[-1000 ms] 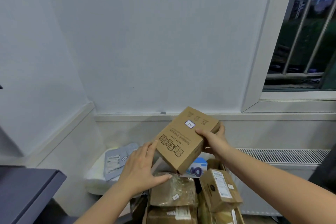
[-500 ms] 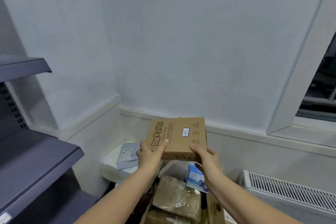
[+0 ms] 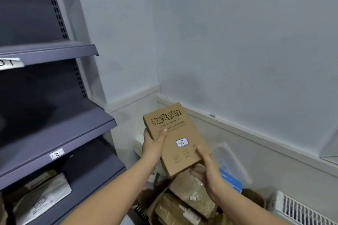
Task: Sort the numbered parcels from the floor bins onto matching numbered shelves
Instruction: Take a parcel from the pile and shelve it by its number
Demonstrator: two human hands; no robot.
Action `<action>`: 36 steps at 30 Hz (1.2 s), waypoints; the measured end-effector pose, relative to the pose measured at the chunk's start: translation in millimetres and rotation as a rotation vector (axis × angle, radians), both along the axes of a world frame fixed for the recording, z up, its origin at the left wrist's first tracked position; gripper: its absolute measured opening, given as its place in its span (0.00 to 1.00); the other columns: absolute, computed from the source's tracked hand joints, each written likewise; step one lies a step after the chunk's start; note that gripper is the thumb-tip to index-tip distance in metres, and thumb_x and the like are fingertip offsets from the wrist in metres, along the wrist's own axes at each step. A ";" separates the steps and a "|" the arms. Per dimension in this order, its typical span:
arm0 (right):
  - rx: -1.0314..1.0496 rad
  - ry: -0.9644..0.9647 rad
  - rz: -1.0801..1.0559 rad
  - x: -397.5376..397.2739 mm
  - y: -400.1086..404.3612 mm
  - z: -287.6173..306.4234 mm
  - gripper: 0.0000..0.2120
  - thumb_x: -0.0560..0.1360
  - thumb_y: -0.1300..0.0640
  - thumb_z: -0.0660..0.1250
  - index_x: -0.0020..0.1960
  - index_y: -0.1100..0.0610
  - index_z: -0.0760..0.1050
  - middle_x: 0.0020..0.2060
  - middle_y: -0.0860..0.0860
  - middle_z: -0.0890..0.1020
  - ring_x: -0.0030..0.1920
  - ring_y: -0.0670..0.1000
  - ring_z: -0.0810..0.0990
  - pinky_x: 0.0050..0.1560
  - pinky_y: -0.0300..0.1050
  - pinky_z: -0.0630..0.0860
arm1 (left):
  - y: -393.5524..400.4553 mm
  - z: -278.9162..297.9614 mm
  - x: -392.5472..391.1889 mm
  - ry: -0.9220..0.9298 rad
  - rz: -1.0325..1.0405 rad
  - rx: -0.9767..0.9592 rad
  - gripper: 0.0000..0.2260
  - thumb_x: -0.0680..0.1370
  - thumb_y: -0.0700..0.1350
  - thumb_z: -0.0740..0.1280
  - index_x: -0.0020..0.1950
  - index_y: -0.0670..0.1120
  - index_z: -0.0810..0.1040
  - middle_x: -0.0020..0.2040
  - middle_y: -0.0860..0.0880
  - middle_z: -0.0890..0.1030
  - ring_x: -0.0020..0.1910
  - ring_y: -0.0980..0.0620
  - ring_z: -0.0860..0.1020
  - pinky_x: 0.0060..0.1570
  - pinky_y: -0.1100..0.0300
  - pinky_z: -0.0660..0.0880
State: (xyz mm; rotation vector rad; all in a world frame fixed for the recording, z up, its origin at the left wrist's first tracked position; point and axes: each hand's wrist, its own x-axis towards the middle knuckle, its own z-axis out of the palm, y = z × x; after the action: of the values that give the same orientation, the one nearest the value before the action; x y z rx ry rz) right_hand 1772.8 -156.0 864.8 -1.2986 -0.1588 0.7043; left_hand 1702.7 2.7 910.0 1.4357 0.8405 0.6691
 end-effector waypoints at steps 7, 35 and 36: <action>-0.147 -0.221 0.368 12.2 15.1 26.8 0.28 0.73 0.36 0.66 0.68 0.49 0.69 0.52 0.50 0.84 0.45 0.51 0.86 0.48 0.51 0.81 | -3.4 5.4 -65.9 -0.040 -0.029 0.024 0.19 0.77 0.48 0.70 0.66 0.52 0.70 0.52 0.51 0.83 0.43 0.55 0.84 0.41 0.63 0.80; 0.099 -0.346 1.080 -409.4 137.9 63.5 0.15 0.78 0.46 0.65 0.61 0.52 0.73 0.52 0.51 0.84 0.48 0.51 0.85 0.43 0.45 0.80 | -27.3 35.9 -533.1 0.044 0.704 0.141 0.18 0.77 0.54 0.69 0.66 0.56 0.72 0.56 0.56 0.82 0.52 0.55 0.82 0.55 0.54 0.79; 0.105 -0.347 1.104 -434.9 138.2 62.6 0.15 0.78 0.46 0.65 0.61 0.52 0.73 0.52 0.51 0.84 0.48 0.51 0.85 0.44 0.46 0.80 | -32.7 35.9 -558.8 0.039 0.729 0.140 0.18 0.77 0.53 0.69 0.66 0.56 0.72 0.56 0.56 0.82 0.52 0.56 0.82 0.55 0.54 0.79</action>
State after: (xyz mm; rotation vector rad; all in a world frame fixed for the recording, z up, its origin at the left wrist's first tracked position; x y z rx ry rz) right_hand 1338.0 -17.7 927.5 -1.1602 -1.2403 1.3544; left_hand 1144.0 -30.0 945.9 1.2501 1.3883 1.2660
